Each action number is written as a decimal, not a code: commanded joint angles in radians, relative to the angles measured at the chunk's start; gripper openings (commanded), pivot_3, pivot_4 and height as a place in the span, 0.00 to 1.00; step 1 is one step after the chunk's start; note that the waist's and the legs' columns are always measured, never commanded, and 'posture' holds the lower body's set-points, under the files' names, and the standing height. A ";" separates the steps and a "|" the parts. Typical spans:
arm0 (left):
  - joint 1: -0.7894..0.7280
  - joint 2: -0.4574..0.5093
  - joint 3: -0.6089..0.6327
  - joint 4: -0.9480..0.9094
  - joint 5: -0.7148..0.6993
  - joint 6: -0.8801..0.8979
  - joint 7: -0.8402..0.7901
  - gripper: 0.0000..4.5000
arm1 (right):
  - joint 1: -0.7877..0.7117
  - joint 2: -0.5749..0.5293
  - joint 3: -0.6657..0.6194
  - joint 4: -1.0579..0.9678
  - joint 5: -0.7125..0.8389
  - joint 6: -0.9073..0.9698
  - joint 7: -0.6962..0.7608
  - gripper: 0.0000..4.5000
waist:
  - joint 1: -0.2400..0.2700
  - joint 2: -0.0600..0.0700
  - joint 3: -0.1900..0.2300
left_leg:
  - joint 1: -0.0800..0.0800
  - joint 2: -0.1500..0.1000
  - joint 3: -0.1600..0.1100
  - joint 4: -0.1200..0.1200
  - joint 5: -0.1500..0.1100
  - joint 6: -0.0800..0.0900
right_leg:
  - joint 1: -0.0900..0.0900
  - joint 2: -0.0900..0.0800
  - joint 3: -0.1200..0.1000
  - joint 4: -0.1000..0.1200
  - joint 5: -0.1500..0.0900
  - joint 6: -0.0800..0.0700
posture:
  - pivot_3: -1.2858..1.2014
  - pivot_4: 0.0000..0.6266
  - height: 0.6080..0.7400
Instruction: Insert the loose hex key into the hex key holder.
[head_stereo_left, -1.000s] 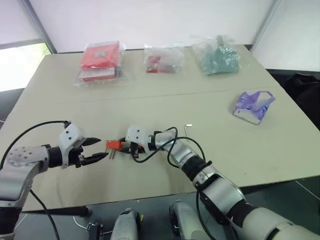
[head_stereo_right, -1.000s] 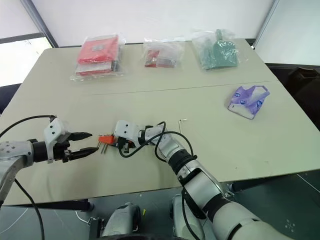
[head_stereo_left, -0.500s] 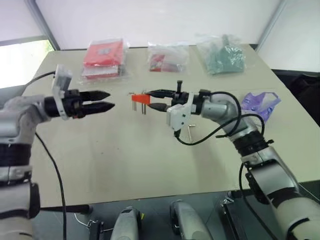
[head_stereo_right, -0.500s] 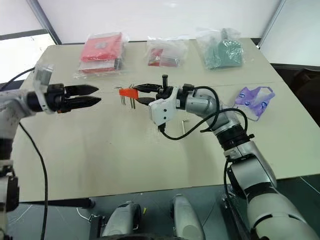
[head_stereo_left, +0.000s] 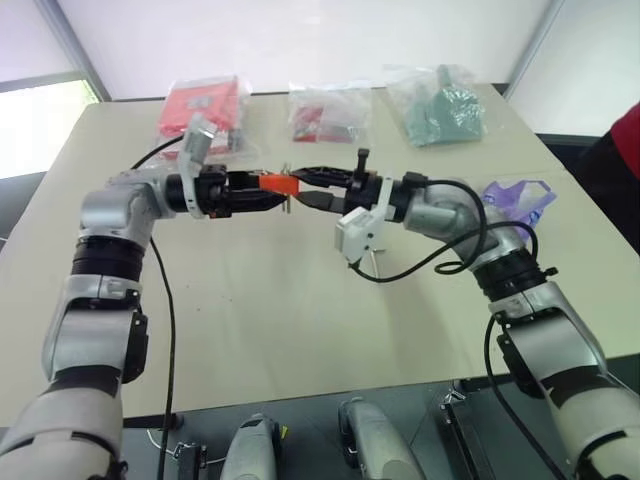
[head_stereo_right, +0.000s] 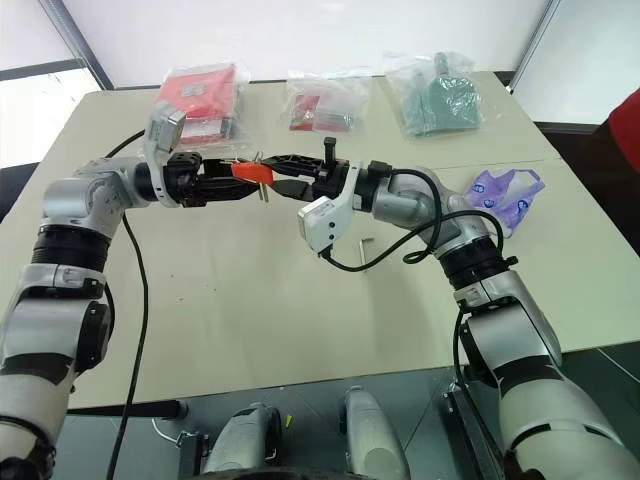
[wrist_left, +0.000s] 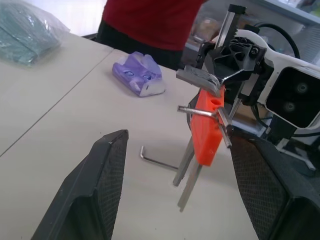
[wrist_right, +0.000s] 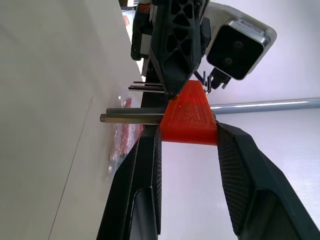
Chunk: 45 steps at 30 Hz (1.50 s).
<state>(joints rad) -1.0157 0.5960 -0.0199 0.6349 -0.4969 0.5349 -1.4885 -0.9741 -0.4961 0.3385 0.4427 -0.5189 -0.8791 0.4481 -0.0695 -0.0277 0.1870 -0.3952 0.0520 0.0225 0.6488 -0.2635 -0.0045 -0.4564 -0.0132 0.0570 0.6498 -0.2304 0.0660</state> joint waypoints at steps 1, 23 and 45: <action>-0.047 -0.011 0.028 -0.005 -0.001 -0.014 -0.011 0.73 | 0.000 -0.007 -0.008 -0.039 0.014 0.002 -0.009 0.22 | 0.001 0.000 0.000 | 0.000 0.000 0.000 0.000 0.000 0.000 | 0.000 0.000 0.000 0.000 0.000 0.000 | 0.52 0.24 1.00; -0.022 -0.038 0.012 -0.030 0.051 -0.044 -0.029 0.03 | 0.014 0.005 0.000 -0.056 0.025 0.029 0.003 0.22 | 0.000 0.000 0.000 | 0.000 0.000 0.000 0.001 0.000 0.000 | 0.000 0.000 0.000 0.001 0.000 0.000 | 0.52 0.24 1.00; -0.003 -0.036 0.023 -0.025 0.072 -0.081 -0.005 0.03 | 0.037 0.004 -0.002 -0.078 0.055 0.076 0.029 0.97 | 0.001 0.000 0.000 | 0.000 0.000 0.000 0.002 0.000 0.000 | 0.000 0.000 0.000 0.002 0.000 0.000 | 0.52 0.24 1.00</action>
<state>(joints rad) -1.0131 0.5487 -0.0171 0.6285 -0.4228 0.4661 -1.4940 -0.9311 -0.4875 0.3520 0.4060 -0.4826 -0.8097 0.4801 -0.0689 -0.0278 0.1870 -0.3951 0.0519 0.0224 0.6505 -0.2634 -0.0046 -0.4561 -0.0134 0.0570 0.6517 -0.2302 0.0662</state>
